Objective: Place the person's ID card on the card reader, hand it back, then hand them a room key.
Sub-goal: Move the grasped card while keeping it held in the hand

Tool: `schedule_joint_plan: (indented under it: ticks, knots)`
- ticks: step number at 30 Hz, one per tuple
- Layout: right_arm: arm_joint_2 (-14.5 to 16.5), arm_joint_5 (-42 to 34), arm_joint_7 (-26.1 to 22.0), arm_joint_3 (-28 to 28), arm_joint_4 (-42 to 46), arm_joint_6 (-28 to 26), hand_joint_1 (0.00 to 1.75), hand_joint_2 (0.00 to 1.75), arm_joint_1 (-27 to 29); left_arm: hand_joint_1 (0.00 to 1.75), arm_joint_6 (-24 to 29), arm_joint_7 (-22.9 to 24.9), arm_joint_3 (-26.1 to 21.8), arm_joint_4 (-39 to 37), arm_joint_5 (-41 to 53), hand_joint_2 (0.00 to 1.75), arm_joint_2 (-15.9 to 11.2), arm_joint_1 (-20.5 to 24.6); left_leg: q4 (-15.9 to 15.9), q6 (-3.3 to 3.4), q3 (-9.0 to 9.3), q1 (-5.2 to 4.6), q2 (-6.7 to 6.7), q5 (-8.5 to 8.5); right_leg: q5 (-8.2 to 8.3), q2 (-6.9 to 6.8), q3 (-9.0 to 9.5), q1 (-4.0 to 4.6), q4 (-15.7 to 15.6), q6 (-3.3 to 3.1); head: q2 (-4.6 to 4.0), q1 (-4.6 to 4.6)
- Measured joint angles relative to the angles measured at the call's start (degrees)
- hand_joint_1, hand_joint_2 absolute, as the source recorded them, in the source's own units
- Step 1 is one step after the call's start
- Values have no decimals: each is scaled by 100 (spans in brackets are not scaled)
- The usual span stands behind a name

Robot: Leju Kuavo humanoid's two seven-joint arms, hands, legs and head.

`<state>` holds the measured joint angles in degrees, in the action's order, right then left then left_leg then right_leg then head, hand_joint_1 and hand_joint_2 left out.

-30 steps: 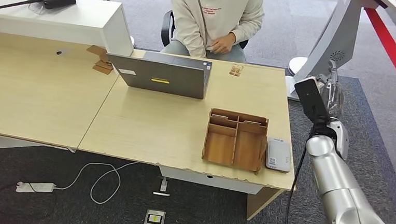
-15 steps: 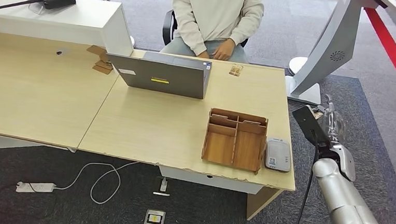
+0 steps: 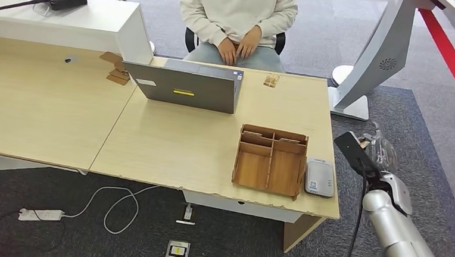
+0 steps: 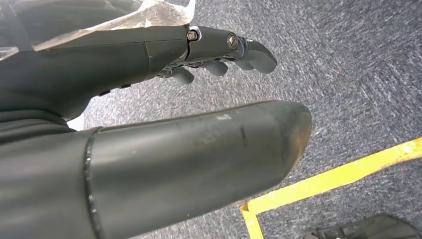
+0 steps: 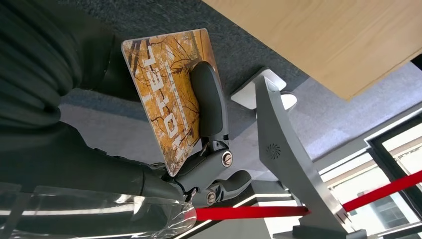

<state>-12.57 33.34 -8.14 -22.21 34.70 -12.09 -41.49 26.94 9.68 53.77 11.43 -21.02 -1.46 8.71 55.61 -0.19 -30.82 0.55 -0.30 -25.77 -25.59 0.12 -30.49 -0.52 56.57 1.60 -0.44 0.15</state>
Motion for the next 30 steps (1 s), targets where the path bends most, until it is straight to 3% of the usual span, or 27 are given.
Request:
schedule_joint_plan:
  ticks: [15, 30]
  knots:
    - [-259, 123, 115, -2, 3, 266, 175, 175, 291, 0, -29, 56, 7, 0, 87, 0, -46, 6, 0, 0, 0, 0, 1, 0, 0, 0, 1, 0, 0, 0, 0, -1]
    - [-210, 414, 218, -8, 342, 586, 175, 175, 596, 0, -97, 94, 11, 0, 120, 0, -50, 20, -1, 0, 0, 0, 0, 0, 0, 0, 2, 0, 0, 0, 0, -1]
